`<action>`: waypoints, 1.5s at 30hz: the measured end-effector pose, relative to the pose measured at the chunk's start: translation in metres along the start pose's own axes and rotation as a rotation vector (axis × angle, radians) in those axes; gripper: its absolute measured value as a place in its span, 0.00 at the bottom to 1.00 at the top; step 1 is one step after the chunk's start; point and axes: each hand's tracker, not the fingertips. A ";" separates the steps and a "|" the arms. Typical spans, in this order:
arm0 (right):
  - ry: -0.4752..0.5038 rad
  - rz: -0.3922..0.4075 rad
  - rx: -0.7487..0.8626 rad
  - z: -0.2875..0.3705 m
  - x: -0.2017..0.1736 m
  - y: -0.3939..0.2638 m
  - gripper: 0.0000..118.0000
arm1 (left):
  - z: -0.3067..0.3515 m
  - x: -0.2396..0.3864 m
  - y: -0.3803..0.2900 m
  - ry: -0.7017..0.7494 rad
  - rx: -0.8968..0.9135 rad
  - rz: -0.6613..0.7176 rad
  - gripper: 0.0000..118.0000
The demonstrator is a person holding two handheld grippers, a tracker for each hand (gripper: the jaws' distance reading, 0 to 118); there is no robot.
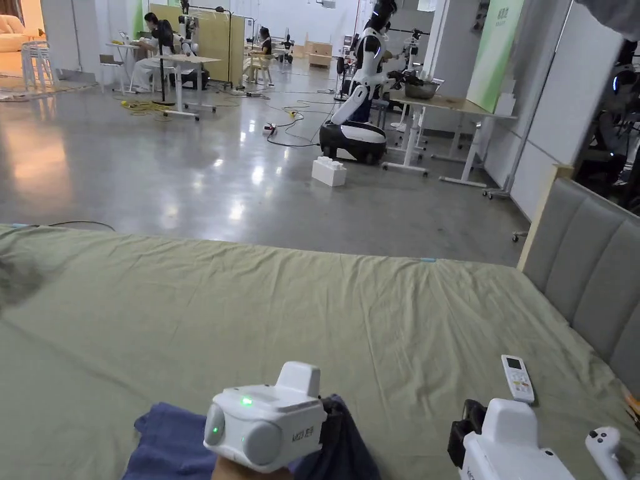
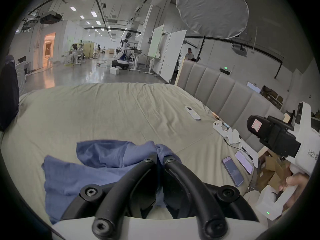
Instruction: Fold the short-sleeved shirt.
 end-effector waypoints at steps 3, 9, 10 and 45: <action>0.013 0.008 -0.017 -0.003 -0.003 -0.002 0.00 | 0.005 -0.006 -0.003 0.023 0.002 0.029 0.19; 0.044 0.013 -0.009 -0.005 -0.014 0.003 0.00 | 0.046 -0.032 0.010 0.083 0.084 0.022 0.62; 0.048 0.014 -0.007 -0.005 -0.016 0.004 0.00 | 0.055 -0.037 0.012 0.099 0.110 0.030 0.64; 0.055 0.067 0.043 -0.006 -0.043 0.001 0.00 | 0.115 -0.171 -0.099 0.473 -0.225 0.282 0.19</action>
